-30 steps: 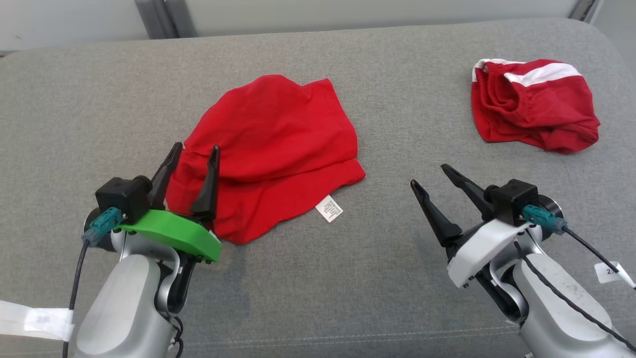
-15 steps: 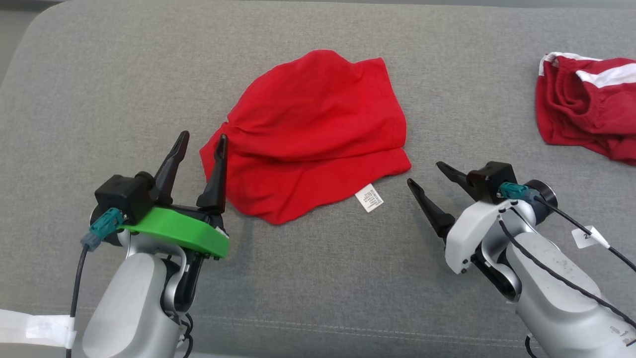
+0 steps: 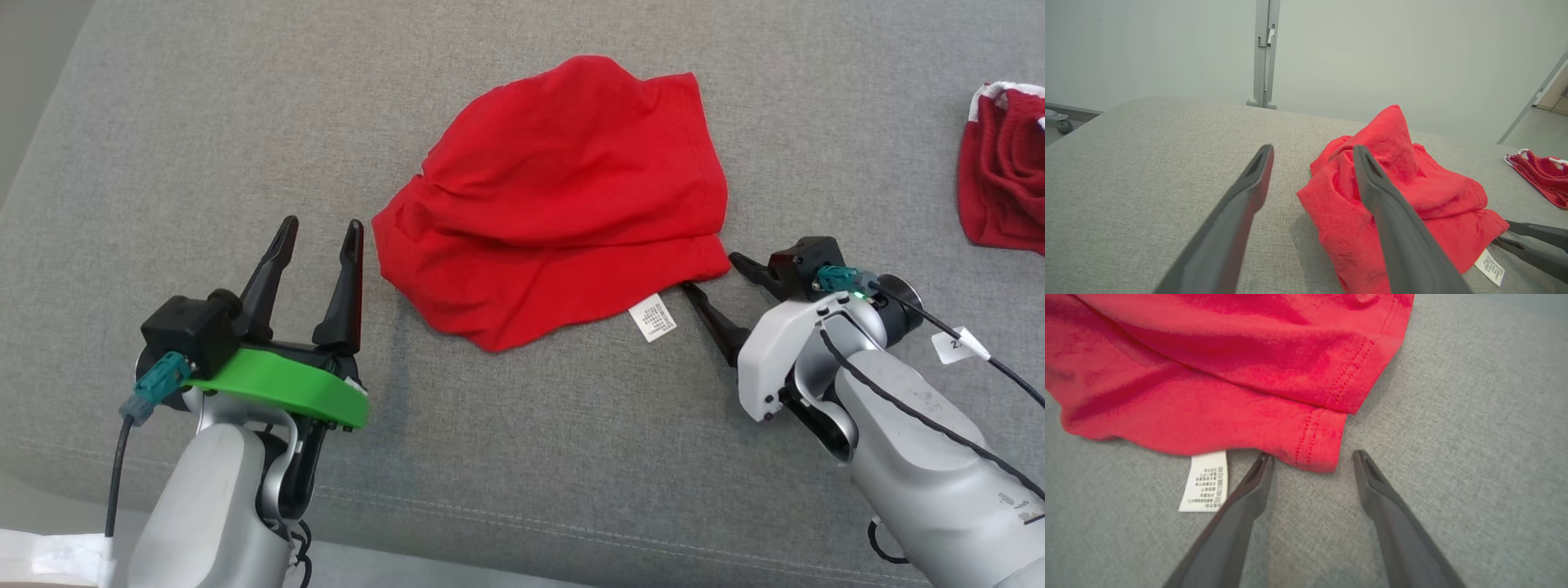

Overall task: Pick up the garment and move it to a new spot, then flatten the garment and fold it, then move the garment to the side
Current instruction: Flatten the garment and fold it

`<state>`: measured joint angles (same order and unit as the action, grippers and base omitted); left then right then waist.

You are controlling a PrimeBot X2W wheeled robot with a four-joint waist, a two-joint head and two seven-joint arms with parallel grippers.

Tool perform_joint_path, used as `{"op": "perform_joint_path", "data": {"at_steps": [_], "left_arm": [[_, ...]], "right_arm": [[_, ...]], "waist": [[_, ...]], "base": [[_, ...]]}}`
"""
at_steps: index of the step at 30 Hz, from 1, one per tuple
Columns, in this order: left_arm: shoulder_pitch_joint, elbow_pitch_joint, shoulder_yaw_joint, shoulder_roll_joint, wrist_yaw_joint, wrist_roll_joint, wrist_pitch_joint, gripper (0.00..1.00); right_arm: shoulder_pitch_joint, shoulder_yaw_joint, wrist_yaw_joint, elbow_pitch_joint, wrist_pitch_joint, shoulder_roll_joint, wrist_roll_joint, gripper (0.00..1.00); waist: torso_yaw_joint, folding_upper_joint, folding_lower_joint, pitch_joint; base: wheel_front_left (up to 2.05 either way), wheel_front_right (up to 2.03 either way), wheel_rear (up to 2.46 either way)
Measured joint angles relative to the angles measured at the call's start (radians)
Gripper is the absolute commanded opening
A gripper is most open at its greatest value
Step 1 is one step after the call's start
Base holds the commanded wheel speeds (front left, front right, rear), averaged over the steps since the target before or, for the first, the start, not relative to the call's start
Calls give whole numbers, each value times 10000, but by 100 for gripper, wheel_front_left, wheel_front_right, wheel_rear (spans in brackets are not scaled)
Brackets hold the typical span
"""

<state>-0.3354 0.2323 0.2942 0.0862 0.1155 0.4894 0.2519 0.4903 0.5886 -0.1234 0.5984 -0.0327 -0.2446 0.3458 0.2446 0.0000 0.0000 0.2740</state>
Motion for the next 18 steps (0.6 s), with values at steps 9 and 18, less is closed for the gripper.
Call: {"op": "perform_joint_path", "data": {"at_steps": [9,18], "left_arm": [[204,-82,-132,-13,2,-46,0,100],[594,318,-222,-12,35,-117,0,100]], "right_arm": [[452,433,0,514,-56,163,163,0],[540,844,-10,685,-704,395,458,0]], "waist": [[71,0,0,42],[-62,0,0,-225]], "base": [[0,0,0],[0,0,0]]}}
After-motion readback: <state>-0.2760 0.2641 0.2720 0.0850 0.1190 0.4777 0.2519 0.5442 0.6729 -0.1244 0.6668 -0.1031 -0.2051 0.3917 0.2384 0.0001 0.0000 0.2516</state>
